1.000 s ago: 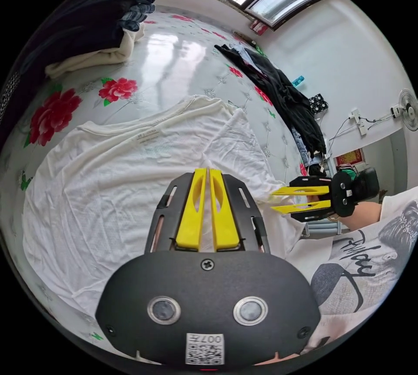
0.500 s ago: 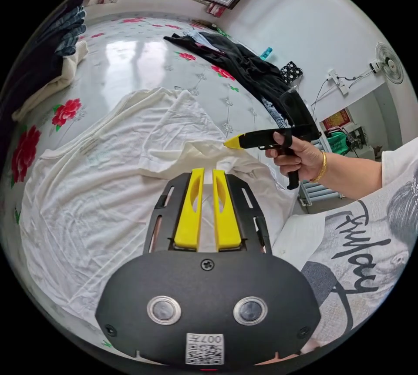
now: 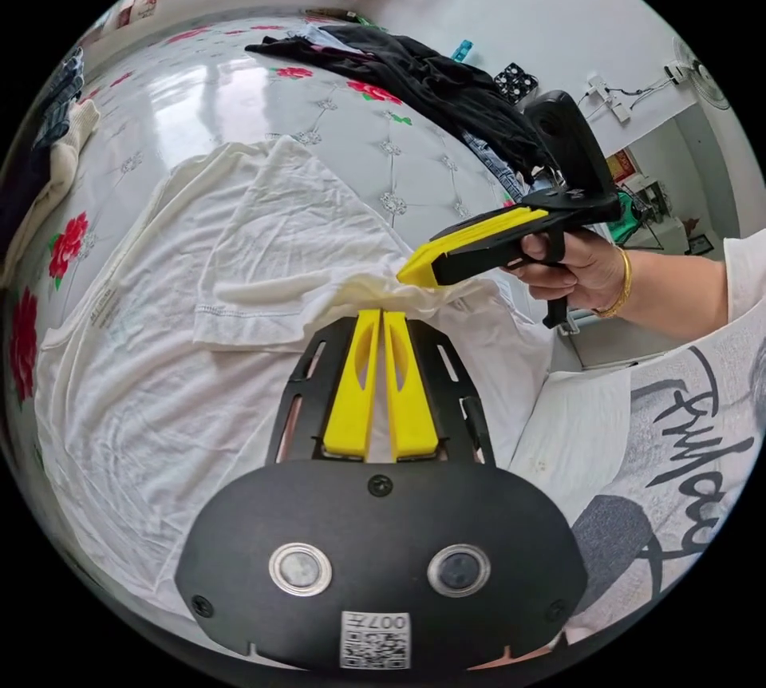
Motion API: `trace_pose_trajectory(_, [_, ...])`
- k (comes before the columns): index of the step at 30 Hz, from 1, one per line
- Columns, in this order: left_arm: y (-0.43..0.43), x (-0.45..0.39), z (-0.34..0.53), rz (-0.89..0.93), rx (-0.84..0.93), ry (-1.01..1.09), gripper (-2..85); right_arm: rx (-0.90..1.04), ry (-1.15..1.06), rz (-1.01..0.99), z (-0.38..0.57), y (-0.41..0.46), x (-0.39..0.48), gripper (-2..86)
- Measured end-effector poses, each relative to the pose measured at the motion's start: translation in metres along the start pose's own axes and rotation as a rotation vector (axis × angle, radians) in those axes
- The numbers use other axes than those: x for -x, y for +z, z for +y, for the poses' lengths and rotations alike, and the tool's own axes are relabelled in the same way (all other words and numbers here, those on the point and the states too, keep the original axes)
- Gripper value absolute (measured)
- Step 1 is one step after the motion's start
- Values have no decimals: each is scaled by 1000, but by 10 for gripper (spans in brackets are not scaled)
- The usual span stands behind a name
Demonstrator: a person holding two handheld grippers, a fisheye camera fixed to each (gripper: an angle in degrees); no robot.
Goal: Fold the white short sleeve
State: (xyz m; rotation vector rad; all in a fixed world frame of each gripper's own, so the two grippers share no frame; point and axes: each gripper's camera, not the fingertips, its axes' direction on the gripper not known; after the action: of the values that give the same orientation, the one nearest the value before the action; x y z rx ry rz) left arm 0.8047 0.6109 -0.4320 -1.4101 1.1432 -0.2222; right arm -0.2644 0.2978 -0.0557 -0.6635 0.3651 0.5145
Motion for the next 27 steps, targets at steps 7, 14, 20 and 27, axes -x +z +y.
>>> trace_pose_trajectory(7, [-48, -44, 21, -54, -81, 45, -10, 65, -68, 90, 4, 27, -4, 0])
trace_pose_trajectory(14, [-51, -64, 54, -44, -38, -73, -3, 193, -202, 232, 16, 81, 6, 11])
trace_pose_trajectory(20, [-78, -73, 53, 5, -128, -151, 48, 156, -348, 312, 18, 103, 35, 34])
trace_pose_trajectory(27, [-69, -104, -12, 1, -69, 1, 52, 60, -395, 546, -33, 137, 25, 50])
